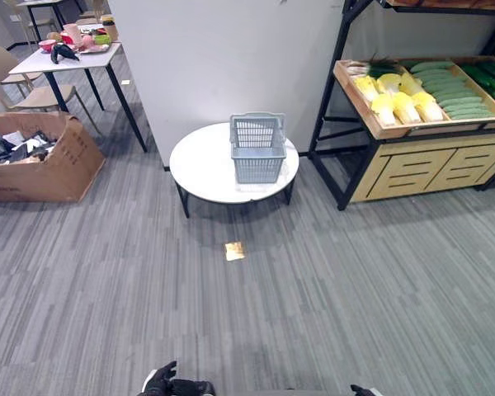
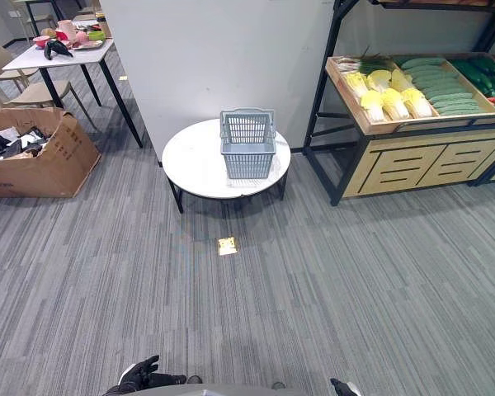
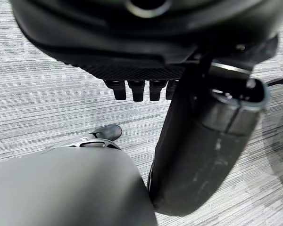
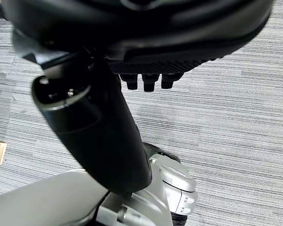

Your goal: Get the vegetables into the basket

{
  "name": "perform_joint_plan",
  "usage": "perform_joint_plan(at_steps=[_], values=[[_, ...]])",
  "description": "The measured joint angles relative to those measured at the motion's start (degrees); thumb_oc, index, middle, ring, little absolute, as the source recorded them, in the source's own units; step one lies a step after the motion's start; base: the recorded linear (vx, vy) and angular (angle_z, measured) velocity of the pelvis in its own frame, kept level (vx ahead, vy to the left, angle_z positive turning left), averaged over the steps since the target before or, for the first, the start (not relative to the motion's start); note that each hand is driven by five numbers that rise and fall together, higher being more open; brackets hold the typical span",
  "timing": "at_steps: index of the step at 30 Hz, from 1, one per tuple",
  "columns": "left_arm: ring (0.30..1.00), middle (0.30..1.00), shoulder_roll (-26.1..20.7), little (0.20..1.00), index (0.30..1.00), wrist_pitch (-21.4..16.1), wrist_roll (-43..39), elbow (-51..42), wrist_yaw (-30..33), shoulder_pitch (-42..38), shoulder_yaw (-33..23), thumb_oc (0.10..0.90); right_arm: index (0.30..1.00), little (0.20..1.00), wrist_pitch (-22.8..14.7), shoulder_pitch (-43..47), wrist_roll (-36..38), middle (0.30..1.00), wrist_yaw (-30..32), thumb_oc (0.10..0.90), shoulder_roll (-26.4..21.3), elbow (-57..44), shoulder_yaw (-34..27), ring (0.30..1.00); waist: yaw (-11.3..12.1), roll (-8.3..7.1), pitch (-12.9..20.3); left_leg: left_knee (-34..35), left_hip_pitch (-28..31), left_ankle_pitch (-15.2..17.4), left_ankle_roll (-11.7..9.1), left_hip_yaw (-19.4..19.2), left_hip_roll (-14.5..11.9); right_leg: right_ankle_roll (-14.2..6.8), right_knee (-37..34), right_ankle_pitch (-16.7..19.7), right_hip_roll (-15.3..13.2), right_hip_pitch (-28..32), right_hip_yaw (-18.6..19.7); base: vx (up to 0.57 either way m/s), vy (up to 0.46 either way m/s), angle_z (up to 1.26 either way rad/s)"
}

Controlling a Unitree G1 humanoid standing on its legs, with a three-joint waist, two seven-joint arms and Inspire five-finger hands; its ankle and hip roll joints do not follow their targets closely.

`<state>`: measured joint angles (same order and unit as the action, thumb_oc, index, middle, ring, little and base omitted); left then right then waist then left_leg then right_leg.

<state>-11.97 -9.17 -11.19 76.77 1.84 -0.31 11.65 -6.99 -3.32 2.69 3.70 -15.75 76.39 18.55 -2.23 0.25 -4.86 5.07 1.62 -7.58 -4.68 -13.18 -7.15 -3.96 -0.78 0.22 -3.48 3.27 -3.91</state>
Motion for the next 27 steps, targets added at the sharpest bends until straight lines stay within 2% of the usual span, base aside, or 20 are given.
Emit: perform_joint_plan(at_steps=[3, 4, 5, 6, 7, 8, 9, 10, 11, 13, 15, 16, 17, 19, 20, 21, 22, 25, 26, 27], values=[[1.000, 1.000, -0.1, 1.000, 1.000, -0.3, -0.1, 0.1, 0.6, -2.2, 0.0, 0.900, 1.000, 1.000, 0.0, 2.6, 0.1, 1.000, 0.0, 0.900, -0.2, -0.4, 0.0, 1.000, 0.2, 0.29, -2.8, 0.0, -2.8, -0.7, -0.5, 0.8, -1.0, 0.6, 5.4, -2.2, 0.5, -4.9, -0.1, 0.02, -0.160, 0.06], [1.000, 1.000, 0.2, 1.000, 1.000, -0.5, -0.1, 0.0, 0.6, -2.5, -0.1, 0.900, 1.000, 1.000, -0.1, 2.5, 0.1, 1.000, 0.0, 0.900, -0.7, -0.2, -0.1, 1.000, 0.3, 0.93, -3.5, -1.0, -3.0, -0.1, -1.2, 1.1, -1.7, 1.0, 6.7, -3.0, 1.4, -5.3, -0.7, 0.07, -0.252, 0.12], [1.000, 1.000, 0.3, 1.000, 1.000, -0.9, -0.2, -0.1, 0.6, -2.9, -0.3, 0.900, 1.000, 1.000, -0.4, 2.6, 0.2, 1.000, 0.0, 0.900, -0.8, -0.5, -0.1, 1.000, 0.7, 1.80, -4.5, -4.0, -4.4, 0.8, -3.7, 1.4, -3.5, 2.6, 12.4, -6.0, 2.9, -7.4, -1.9, 0.07, -0.249, 0.03], [1.000, 1.000, -1.1, 1.000, 1.000, -1.6, -0.3, -0.5, 0.4, -3.2, -0.6, 0.900, 1.000, 1.000, -1.0, 2.6, 0.3, 1.000, -0.2, 0.900, -0.2, -0.9, -0.1, 1.000, 1.6, 0.10, -4.6, -7.8, -6.5, 0.5, -4.8, 1.8, -3.7, 5.4, 14.8, -8.4, 4.0, -9.4, -2.3, 0.08, -0.152, 0.23], [1.000, 1.000, -1.0, 1.000, 1.000, -1.7, -1.0, -0.4, 0.5, -4.7, -0.6, 0.900, 1.000, 1.000, -1.1, 2.8, 0.5, 1.000, 0.0, 0.900, -0.4, -0.9, -0.5, 1.000, 1.6, -0.28, -5.8, -12.7, -9.5, -0.7, -5.2, 3.2, -4.2, 7.7, 15.0, -9.2, 4.2, -9.4, -2.9, 0.11, -0.110, 0.29], [1.000, 1.000, -1.0, 1.000, 1.000, -1.9, -1.5, -0.4, 0.1, -6.5, -1.0, 0.900, 1.000, 1.000, -1.2, 3.0, 0.5, 1.000, 0.1, 0.900, -0.6, -0.8, -0.9, 1.000, 2.2, -1.62, -6.9, -19.5, -13.5, -3.2, -5.9, 5.6, -3.6, 8.4, 15.0, -9.1, 3.3, -9.4, -2.8, 0.16, 0.013, 0.33], [1.000, 1.000, -0.5, 1.000, 1.000, -2.0, -2.1, -0.6, 0.2, -7.5, -1.1, 0.900, 1.000, 1.000, -1.1, 3.6, 0.6, 1.000, 0.1, 0.900, -1.2, -0.2, -0.8, 1.000, 2.4, -1.81, -7.9, -25.1, -16.1, -2.2, -5.5, 6.1, -3.4, 7.6, 14.3, -8.0, 3.2, -8.4, -2.8, 0.20, 0.057, 0.12], [1.000, 1.000, 0.3, 1.000, 1.000, -1.8, -2.1, -0.8, 0.3, -7.7, -0.2, 0.900, 1.000, 1.000, -0.9, 4.2, 0.6, 1.000, 0.2, 0.900, -1.9, 0.4, -0.7, 1.000, 1.3, -0.93, -8.1, -22.8, -16.1, -0.3, -4.8, 6.5, -2.2, 7.1, 12.2, -7.6, 3.4, -6.8, -2.4, 0.34, 0.147, -0.06], [1.000, 1.000, 0.5, 1.000, 1.000, -1.8, -2.2, -0.9, 0.3, -7.7, 0.0, 0.900, 1.000, 1.000, -0.9, 4.7, 0.6, 1.000, 0.2, 0.900, -2.0, 0.5, -0.5, 1.000, 1.0, -0.93, -8.3, -16.5, -16.0, 0.2, -4.1, 6.2, -0.8, 5.9, 9.5, -6.8, 3.7, -6.0, -1.9, 0.36, 0.166, -0.24], [1.000, 1.000, 0.6, 1.000, 1.000, -1.3, -2.3, -0.7, 0.4, -7.6, -0.2, 0.900, 1.000, 1.000, -0.8, 5.1, 0.6, 1.000, 0.3, 0.900, -1.4, 1.1, -0.2, 1.000, 1.7, -0.58, -8.2, 0.0, -14.2, -2.0, -2.8, 5.4, -0.8, 2.5, 2.1, -4.6, 6.0, -1.9, 0.3, 0.49, 0.229, -0.50], [1.000, 1.000, 0.4, 1.000, 1.000, -1.7, -2.4, -0.9, 0.6, -7.5, -0.9, 0.900, 1.000, 1.000, -0.7, 5.1, 0.6, 1.000, 0.4, 0.900, -0.8, 2.4, -0.2, 1.000, 3.1, -0.38, -8.4, 0.7, -15.0, -2.8, -3.0, 4.9, -3.2, 2.8, -1.6, -4.0, 8.5, 2.6, 3.1, 0.43, 0.228, -0.76], [1.000, 1.000, 0.5, 1.000, 1.000, -1.8, -2.4, -0.9, 0.6, -7.3, -1.4, 0.900, 1.000, 1.000, -0.7, 5.1, 0.5, 1.000, 0.4, 0.900, -0.9, 2.9, -0.2, 1.000, 3.7, -0.54, -8.3, 0.6, -14.3, -3.0, -2.6, 4.5, -3.3, 3.2, -3.0, -4.3, 8.8, 5.1, 5.2, 0.34, 0.252, -1.13], [1.000, 1.000, 0.6, 1.000, 1.000, -1.8, -2.3, -0.7, 0.6, -7.3, -1.6, 0.900, 1.000, 1.000, -0.8, 5.4, 0.5, 1.000, 0.5, 0.900, -1.4, 2.8, -0.2, 1.000, 3.5, -0.78, -8.1, 0.6, -13.8, -3.9, -1.4, 4.3, -1.6, 3.7, -4.1, -4.4, 8.3, 7.4, 7.5, 0.35, 0.368, -1.17], [1.000, 1.000, 0.5, 1.000, 1.000, -1.6, -2.3, -0.1, 0.4, -7.3, -2.3, 0.900, 1.000, 1.000, -0.8, 5.7, 0.5, 1.000, 0.5, 0.900, -1.3, 2.9, -0.3, 1.000, 3.2, -2.17, -7.3, 0.5, -13.4, -5.7, 2.3, 0.2, 2.2, 3.3, -3.9, -4.9, 6.6, 8.5, 7.5, 0.33, 0.430, -0.80], [1.000, 1.000, 0.8, 1.000, 1.000, -1.4, -2.2, 0.5, 0.4, -7.3, -2.2, 0.900, 1.000, 1.000, -1.1, 5.4, 0.6, 1.000, 0.4, 0.900, -1.8, 2.7, -0.3, 1.000, 2.3, -1.96, -6.8, 0.5, -12.7, -6.1, 5.9, -3.1, 3.9, 3.3, -2.3, -4.9, 6.3, 8.7, 7.1, 0.20, 0.283, -0.47], [1.000, 1.000, 1.1, 1.000, 1.000, -1.2, -2.2, 1.1, 0.5, -7.3, -2.1, 0.900, 1.000, 1.000, -1.2, 5.3, 0.6, 1.000, 0.4, 0.900, -2.1, 2.7, -0.3, 1.000, 1.9, -1.48, -6.5, 0.6, -12.3, -5.7, 7.1, -4.2, 4.2, 2.6, -0.5, -5.4, 6.4, 8.5, 7.0, 0.15, 0.220, -0.57], [1.000, 1.000, 0.2, 1.000, 1.000, -1.1, -2.1, 1.9, 0.6, -6.7, 1.3, 0.900, 1.000, 1.000, -1.1, 3.8, 0.6, 1.000, 0.5, 0.900, -0.5, 1.8, -0.2, 1.000, 1.3, -2.08, -4.6, 0.1, -9.7, -2.7, 11.6, -3.8, 5.1, -0.4, 12.3, -10.1, 5.9, 4.3, 6.5, 0.20, 0.272, -0.64], [1.000, 1.000, -0.4, 1.000, 1.000, -1.2, -1.8, 1.7, 0.5, -7.0, 2.2, 0.900, 1.000, 1.000, -1.2, 3.5, 0.5, 1.000, 0.0, 0.900, 0.4, 1.1, 0.5, 1.000, 1.6, -3.43, -3.7, -0.1, -9.1, -1.4, 12.0, -1.3, 6.3, -1.7, 15.5, -11.7, 1.0, 0.7, 6.9, 0.15, 0.196, -0.31], [1.000, 1.000, -0.2, 1.000, 1.000, -1.2, -1.1, 1.7, 0.4, -7.7, 2.2, 0.900, 1.000, 1.000, -1.0, 3.4, 0.5, 1.000, -0.1, 0.900, 0.6, 1.2, 0.5, 1.000, 1.4, -4.32, -3.6, -0.7, -9.4, -1.4, 12.0, -1.2, 7.8, -3.3, 14.1, -10.5, -1.9, 0.3, 7.0, 0.16, 0.198, 0.31], [1.000, 1.000, -0.4, 1.000, 1.000, -1.3, -1.0, 1.2, 0.4, -7.8, 2.2, 0.900, 1.000, 1.000, -0.7, 3.7, 0.5, 1.000, -0.2, 0.900, 0.9, 1.3, 0.5, 1.000, 2.0, -5.61, -3.7, -0.8, -9.2, -1.2, 12.2, -1.4, 9.6, -5.3, 14.0, -5.3, -4.6, -0.5, 7.1, 0.12, 0.154, 0.30]])
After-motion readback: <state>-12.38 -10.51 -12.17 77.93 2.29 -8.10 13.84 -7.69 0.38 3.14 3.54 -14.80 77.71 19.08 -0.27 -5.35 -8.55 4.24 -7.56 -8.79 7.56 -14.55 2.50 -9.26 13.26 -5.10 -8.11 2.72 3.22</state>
